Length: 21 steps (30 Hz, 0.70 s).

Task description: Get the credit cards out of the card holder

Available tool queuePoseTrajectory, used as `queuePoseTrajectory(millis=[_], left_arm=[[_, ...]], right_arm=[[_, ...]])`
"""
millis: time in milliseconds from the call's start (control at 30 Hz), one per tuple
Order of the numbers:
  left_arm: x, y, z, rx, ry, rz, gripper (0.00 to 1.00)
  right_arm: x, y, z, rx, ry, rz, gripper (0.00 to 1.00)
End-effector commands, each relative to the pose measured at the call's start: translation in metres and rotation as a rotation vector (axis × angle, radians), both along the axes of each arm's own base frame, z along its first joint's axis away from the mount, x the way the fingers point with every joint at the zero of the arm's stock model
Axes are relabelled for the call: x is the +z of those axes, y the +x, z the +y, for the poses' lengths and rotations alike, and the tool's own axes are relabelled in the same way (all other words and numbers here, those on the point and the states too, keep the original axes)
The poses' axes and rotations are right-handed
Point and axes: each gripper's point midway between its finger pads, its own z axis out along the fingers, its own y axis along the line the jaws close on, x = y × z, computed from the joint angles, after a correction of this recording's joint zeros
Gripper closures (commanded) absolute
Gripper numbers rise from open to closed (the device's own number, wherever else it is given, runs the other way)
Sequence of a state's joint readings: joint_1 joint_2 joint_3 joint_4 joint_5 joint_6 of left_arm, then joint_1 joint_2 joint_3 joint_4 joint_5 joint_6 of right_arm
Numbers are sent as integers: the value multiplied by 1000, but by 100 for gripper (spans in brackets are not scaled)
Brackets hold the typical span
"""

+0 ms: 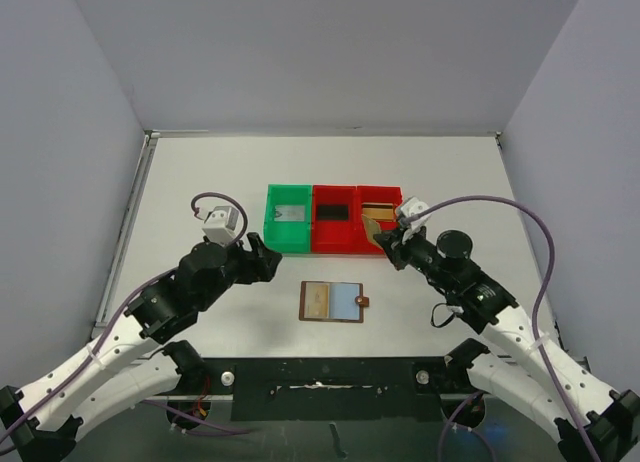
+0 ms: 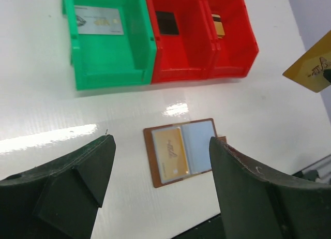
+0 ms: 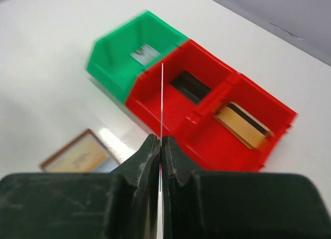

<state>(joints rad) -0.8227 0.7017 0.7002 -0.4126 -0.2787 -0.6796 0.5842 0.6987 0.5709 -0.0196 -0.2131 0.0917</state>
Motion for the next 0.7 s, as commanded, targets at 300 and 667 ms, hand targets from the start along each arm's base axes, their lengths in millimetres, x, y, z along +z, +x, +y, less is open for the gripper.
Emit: queuePoseTrajectory(millis=[300, 667], left_arm=[[-12, 40, 55, 148, 242, -33, 21], [-7, 42, 69, 163, 220, -82, 21]], right_arm=[[-32, 86, -72, -292, -617, -98, 100], [-60, 124, -52, -37, -749, -139, 100]])
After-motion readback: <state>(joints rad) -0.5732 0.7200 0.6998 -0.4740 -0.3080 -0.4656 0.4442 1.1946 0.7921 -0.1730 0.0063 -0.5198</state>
